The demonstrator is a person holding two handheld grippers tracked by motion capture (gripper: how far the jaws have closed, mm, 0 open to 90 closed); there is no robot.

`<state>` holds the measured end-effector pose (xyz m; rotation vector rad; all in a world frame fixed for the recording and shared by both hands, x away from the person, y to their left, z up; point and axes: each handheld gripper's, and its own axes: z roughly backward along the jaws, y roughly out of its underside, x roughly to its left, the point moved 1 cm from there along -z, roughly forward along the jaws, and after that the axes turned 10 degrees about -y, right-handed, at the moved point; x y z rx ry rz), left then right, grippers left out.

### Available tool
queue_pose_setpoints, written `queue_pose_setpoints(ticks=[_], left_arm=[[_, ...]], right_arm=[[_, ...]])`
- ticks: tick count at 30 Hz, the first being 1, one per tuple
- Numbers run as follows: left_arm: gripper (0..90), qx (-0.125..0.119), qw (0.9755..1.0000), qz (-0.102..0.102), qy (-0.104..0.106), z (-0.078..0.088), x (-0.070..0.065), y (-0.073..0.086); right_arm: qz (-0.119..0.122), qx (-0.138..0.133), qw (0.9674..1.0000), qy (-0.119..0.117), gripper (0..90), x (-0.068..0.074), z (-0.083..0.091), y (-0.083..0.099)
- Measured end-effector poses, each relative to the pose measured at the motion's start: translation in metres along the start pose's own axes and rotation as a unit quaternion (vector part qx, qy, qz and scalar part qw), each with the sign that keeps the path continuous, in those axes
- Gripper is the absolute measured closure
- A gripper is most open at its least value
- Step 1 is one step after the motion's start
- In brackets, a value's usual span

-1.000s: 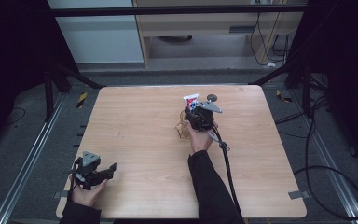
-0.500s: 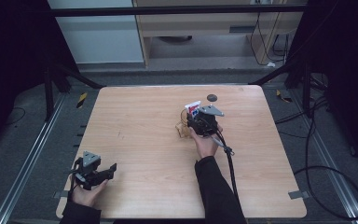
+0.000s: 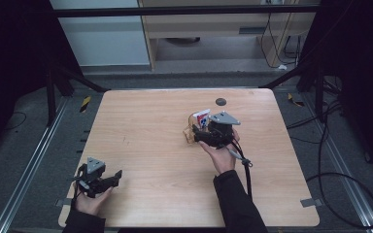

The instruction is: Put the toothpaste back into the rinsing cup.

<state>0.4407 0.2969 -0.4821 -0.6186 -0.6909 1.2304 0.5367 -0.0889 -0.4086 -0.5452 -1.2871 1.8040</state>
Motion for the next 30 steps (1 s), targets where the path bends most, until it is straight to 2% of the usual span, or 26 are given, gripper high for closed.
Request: queue_pose_setpoints(ticks=[5, 9, 11, 20, 23, 26, 30], left_arm=[[30.2, -0.001, 1.0, 0.0, 0.001, 0.001, -0.001, 0.0], [30.2, -0.001, 1.0, 0.0, 0.001, 0.001, -0.001, 0.0], [30.2, -0.002, 1.0, 0.0, 0.001, 0.001, -0.001, 0.0], [30.2, -0.003, 1.0, 0.0, 0.004, 0.001, -0.001, 0.0], [30.2, -0.004, 1.0, -0.002, 0.008, 0.001, -0.002, 0.0], [30.4, -0.002, 0.9999, -0.003, 0.01, 0.0, -0.003, 0.0], [30.6, -0.003, 0.9999, -0.003, 0.011, 0.0, -0.002, 0.001]], right_arm=[[-0.014, 0.011, 0.9996, -0.021, 15.0, -0.001, 0.021, 0.01], [-0.012, 0.018, 0.9996, -0.019, 14.6, -0.004, 0.033, 0.019], [-0.011, 0.02, 0.9995, -0.021, 14.3, -0.008, 0.048, 0.028], [-0.007, 0.035, 0.9987, -0.038, 12.6, -0.015, 0.087, 0.059], [-0.01, 0.041, 0.9984, -0.039, 12.7, -0.02, 0.094, 0.072], [-0.012, 0.05, 0.9983, -0.029, 12.3, -0.029, 0.101, 0.085], [-0.019, 0.04, 0.9987, -0.025, 12.3, -0.038, 0.114, 0.097]])
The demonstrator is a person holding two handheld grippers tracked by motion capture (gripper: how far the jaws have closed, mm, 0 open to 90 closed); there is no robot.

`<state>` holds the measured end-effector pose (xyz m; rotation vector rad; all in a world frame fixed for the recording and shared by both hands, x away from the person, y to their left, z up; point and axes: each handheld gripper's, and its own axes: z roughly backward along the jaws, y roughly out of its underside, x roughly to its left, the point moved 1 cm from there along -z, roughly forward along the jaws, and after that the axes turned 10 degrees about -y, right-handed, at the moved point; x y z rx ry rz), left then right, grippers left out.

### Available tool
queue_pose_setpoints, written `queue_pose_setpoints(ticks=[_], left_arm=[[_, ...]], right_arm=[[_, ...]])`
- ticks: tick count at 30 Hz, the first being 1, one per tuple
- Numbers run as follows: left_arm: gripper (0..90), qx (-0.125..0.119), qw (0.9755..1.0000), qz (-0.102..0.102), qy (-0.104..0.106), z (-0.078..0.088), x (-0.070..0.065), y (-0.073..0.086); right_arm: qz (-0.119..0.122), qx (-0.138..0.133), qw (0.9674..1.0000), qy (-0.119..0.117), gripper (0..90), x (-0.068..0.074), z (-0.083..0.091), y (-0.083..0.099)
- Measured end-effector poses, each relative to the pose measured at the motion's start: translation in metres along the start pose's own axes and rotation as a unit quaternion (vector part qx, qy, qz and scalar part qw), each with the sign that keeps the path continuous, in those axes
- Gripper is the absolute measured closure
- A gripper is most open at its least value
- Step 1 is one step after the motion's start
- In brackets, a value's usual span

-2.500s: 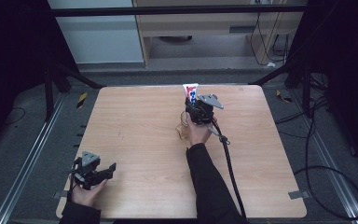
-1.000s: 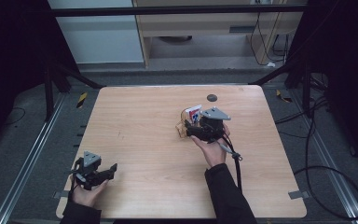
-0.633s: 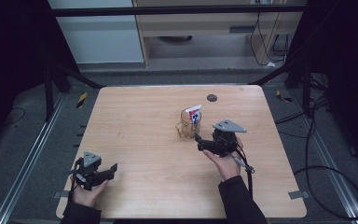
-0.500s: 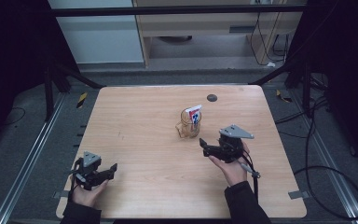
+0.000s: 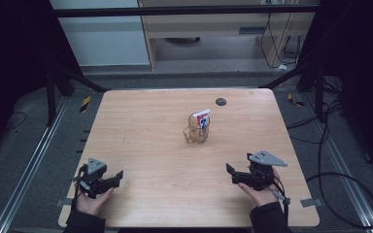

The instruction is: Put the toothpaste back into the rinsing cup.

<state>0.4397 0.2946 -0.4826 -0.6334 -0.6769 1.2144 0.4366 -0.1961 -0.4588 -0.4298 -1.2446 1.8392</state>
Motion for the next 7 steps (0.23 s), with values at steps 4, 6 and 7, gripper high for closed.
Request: queue_pose_setpoints(ticks=[4, 6, 7], left_arm=[[30.5, 0.001, 1.0, -0.001, 0.001, -0.001, 0.0, 0.001], [30.4, 0.001, 1.0, -0.001, 0.001, -0.002, 0.0, 0.001], [30.4, 0.001, 1.0, -0.001, 0.001, -0.002, 0.0, 0.001]], right_arm=[[-0.005, 0.001, 0.9999, 0.016, 12.7, -0.012, 0.013, 0.015], [-0.012, 0.002, 0.9996, 0.025, 13.0, -0.018, 0.018, 0.021], [-0.012, 0.002, 0.9996, 0.025, 13.0, -0.018, 0.018, 0.021]])
